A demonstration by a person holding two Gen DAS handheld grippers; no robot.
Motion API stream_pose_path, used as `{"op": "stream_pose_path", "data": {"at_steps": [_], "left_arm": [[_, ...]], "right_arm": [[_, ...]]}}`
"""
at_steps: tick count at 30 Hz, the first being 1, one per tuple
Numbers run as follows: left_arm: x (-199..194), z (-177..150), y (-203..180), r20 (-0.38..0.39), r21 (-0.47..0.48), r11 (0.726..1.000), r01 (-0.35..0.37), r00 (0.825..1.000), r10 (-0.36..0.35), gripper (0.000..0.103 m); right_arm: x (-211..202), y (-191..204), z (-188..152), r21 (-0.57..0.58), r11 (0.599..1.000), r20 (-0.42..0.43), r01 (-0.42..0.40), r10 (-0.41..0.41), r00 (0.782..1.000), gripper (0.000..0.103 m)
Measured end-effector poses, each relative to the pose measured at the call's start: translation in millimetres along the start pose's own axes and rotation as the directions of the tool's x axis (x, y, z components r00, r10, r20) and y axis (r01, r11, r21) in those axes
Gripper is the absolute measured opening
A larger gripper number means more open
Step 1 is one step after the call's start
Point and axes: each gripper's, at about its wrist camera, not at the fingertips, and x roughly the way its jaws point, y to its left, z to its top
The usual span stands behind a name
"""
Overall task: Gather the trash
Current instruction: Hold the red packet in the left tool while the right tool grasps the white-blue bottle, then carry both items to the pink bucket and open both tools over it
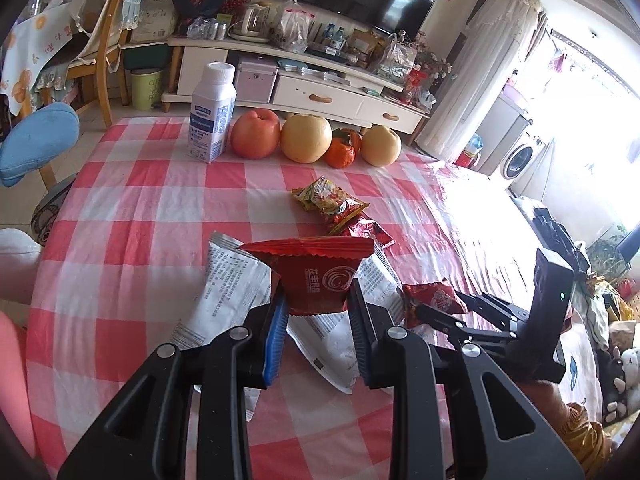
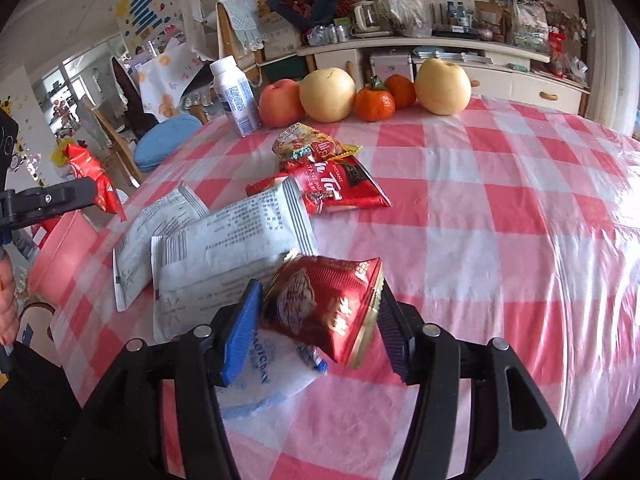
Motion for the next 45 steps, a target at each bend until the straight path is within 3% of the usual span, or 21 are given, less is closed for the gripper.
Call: {"op": "stream_pose_path", "data": {"at_steps": [6, 14, 25, 28, 38, 45], "left_arm": [[-8.0, -2.5, -0.7, 0.01, 0.011, 1.0, 0.029, 1.0, -0.029, 0.031], [-19.9, -8.1, 6.9, 0.02, 0.007, 0.998, 0.061, 0.998, -0.061, 0.031], [-32.5, -12.5, 24.5, 0.038, -0.019, 0.997, 0.076, 0.996, -0.075, 0.031], [-35.4, -13.3, 29.1, 0.044, -0.028, 0.997, 0.077, 0.996, -0.076, 0.031], [-47.5, -17.8, 44.8, 0.054, -0.047, 0.996, 0.072, 0.996, -0.069, 0.031], [-57.5, -20.1, 55.6, 0.066, -0.066, 0.995, 0.074, 0.995, -0.07, 0.031]], "right_arm": [[-20.8, 16.3, -24.9, 0.054, 0.996, 0.01, 0.072, -0.073, 0.997, 0.058], [-8.8, 35.8, -44.3, 0.147, 0.989, -0.058, 0.019, -0.01, 0.998, 0.058], [7.6, 55.4, -33.1, 0.164, 0.986, -0.011, 0.042, -0.04, 0.999, 0.058], [7.6, 63.7, -30.9, 0.119, 0.991, 0.012, 0.068, -0.07, 0.997, 0.055], [-7.5, 74.7, -19.8, 0.1, 0.995, 0.05, 0.005, -0.01, 0.999, 0.02], [-18.0, 88.2, -17.0, 0.076, 0.997, 0.066, -0.007, 0.002, 0.998, 0.018]]}}
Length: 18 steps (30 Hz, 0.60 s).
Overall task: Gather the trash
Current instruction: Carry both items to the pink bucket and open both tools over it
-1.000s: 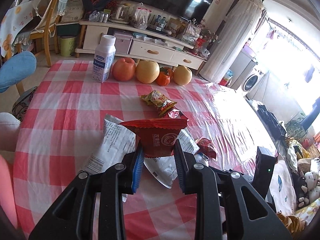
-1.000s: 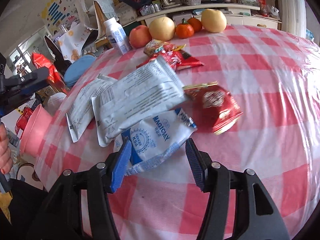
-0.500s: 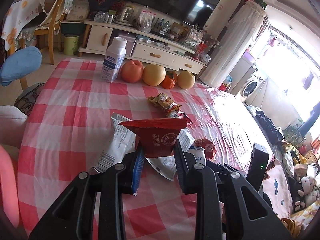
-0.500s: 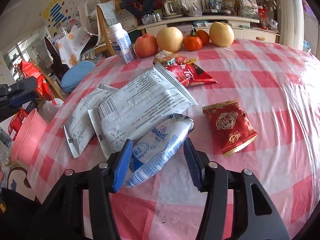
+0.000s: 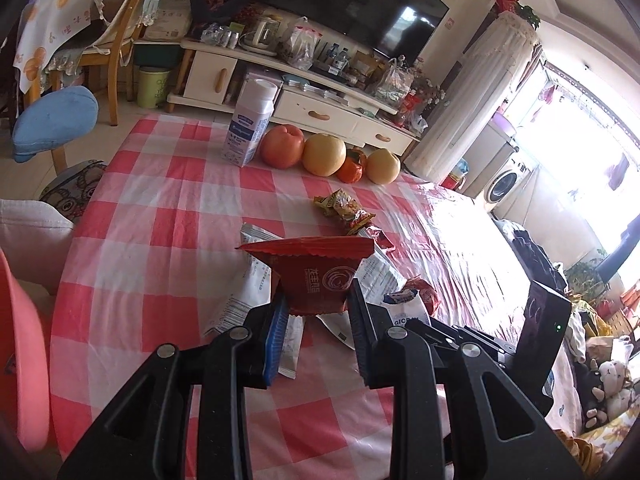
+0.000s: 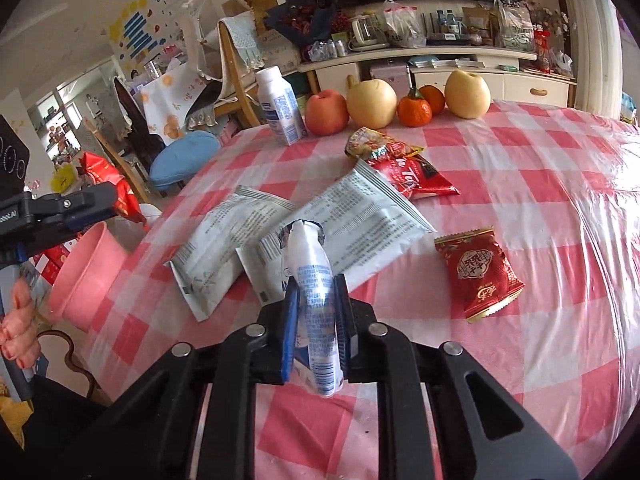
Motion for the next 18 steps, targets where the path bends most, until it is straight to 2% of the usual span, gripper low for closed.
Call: {"op": "stream_pose_path", "data": {"at_steps": [6, 11, 15, 18], "left_arm": [[-13.1, 0.2, 10.9, 0.023, -0.021, 1.0, -0.001, 1.0, 0.002, 0.031], [-36.9, 2.4, 33.1, 0.077, -0.072, 0.997, -0.012, 0.997, 0.017, 0.031], [-64.2, 5.3, 63.0, 0.134, -0.141, 0.989, -0.042, 0.989, 0.061, 0.031], [-85.0, 6.2, 89.3, 0.171, -0.199, 0.976, -0.084, 0.978, 0.119, 0.031]], "right_arm": [[-12.2, 27.6, 12.1, -0.036, 0.998, 0.034, -0.049, 0.051, 0.998, 0.018], [-15.2, 68.9, 31.0, -0.072, 0.985, 0.057, -0.155, 0.159, 0.986, 0.018], [-9.1, 114.4, 48.2, -0.11, 0.959, 0.057, -0.262, 0.269, 0.961, 0.018], [1.2, 157.8, 61.1, -0.147, 0.925, 0.039, -0.35, 0.359, 0.933, 0.018]]}}
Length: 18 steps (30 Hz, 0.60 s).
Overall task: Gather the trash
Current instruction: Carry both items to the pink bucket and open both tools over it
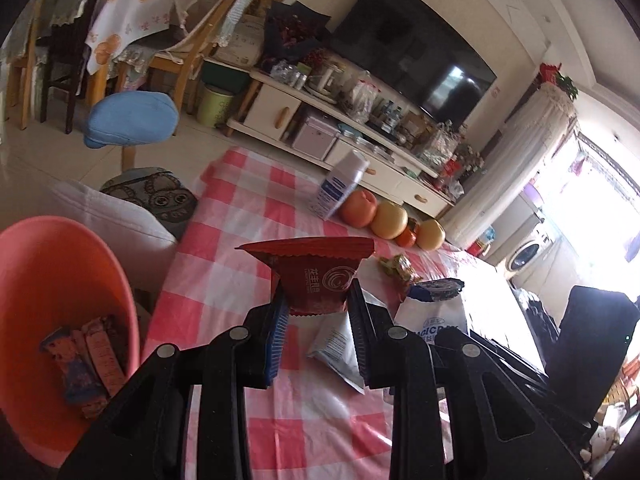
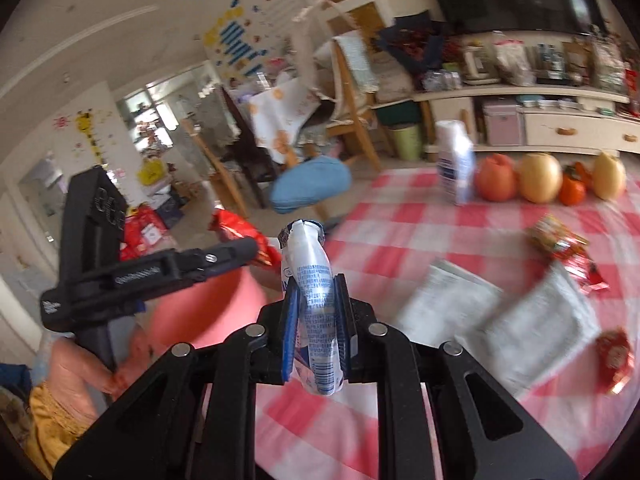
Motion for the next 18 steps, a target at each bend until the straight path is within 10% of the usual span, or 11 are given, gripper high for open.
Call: {"op": "stream_pose_path", "data": {"at_steps": [13, 18], "left_arm": [[-48.1, 10.9, 143.8, 0.013, -0.267, 0.903, -0.338, 0.935, 0.354, 0.033], [-62.5, 7.7, 175.6, 0.036, -0.387, 0.822, -0.417, 0.884, 0.466, 0.077]], "right_arm": [[123.9, 117.4, 26.2, -0.077, 0.971, -0.122, -0.224, 0.214, 0.969, 0.02], [152.7, 130.0, 12.2, -0.109, 0.979, -0.143, -0.172, 0.156, 0.977, 0.06]]}}
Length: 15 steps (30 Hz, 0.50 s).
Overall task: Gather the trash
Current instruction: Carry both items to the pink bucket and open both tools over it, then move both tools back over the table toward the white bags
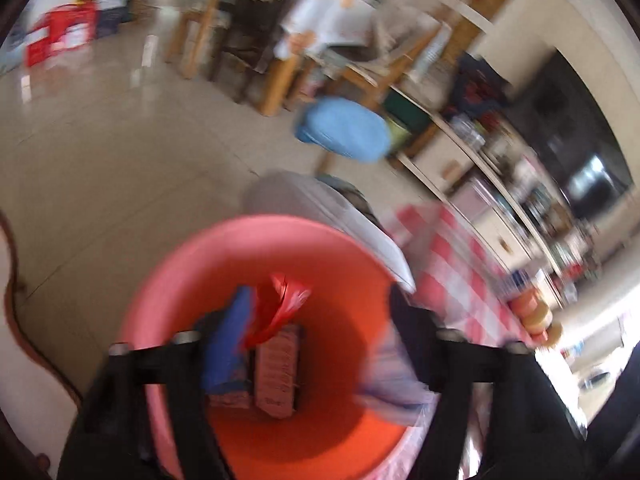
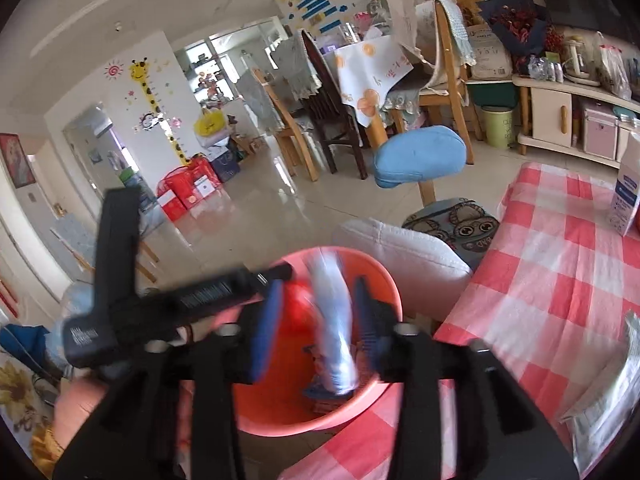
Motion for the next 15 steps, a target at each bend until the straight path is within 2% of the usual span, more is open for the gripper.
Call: {"op": "stream_pose_path", "data": {"at_steps": [3, 6, 8, 15], "left_arm": [[-6.6, 4.0, 3.0, 0.065, -0.01, 1.0, -0.017, 0.998, 0.017, 0.085], [-16.2, 4.2, -5.6, 0.14, 0.006, 1.0, -0.01, 0.99, 0.009, 0.092], [-20.6, 2.9, -16.9, 0.172, 0.05, 0.999, 0.012, 0.985, -0.02, 0.094], [-16.0, -6.8, -63.4, 0.131, 0.183, 0.981, 0.066, 0.987, -0.091, 0.095]], "right_arm": [[-9.6, -8.1, -12.8, 0.038, 0.999, 0.019, 0.008, -0.009, 1.0, 0.075], [-29.6, -16.9, -22.9, 0.02, 0.996, 0.039, 0.087, -0.087, 0.995, 0.084], [-42.6, -24.2, -28.7, 0.014, 0.99, 0.053, 0.139, -0.139, 0.989, 0.088], [-80.4, -44.1, -54.5, -0.006, 0.961, 0.067, 0.275, -0.274, 0.959, 0.095]]}}
